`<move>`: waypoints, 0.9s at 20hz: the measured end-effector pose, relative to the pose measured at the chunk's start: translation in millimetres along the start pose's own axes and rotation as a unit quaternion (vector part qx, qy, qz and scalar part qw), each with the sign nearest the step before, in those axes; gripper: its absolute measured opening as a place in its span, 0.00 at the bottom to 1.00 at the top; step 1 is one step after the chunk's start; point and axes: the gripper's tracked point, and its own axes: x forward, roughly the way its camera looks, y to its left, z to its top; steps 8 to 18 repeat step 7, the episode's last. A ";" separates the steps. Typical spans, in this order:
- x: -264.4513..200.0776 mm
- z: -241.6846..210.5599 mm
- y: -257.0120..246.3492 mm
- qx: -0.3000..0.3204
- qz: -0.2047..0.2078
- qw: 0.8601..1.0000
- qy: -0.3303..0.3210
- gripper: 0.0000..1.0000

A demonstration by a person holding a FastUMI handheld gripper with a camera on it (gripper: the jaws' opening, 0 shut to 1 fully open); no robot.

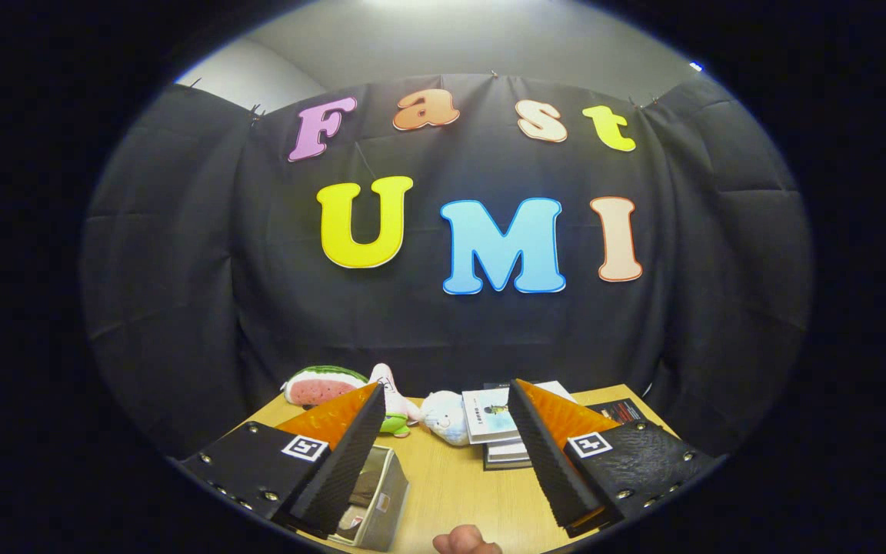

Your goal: Open the storage box then place both shoes into the box .Put the left shoe in first, then the right shoe, with the right side of both shoes facing outward in a uniform manner.

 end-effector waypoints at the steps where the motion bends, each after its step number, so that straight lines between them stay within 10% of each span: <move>1: -4.5 1.0 1.0 -0.001 -0.001 1.000 -0.001 0.98; 18: -6.5 8.9 -9.2 0.010 -0.011 1.000 -0.010 0.98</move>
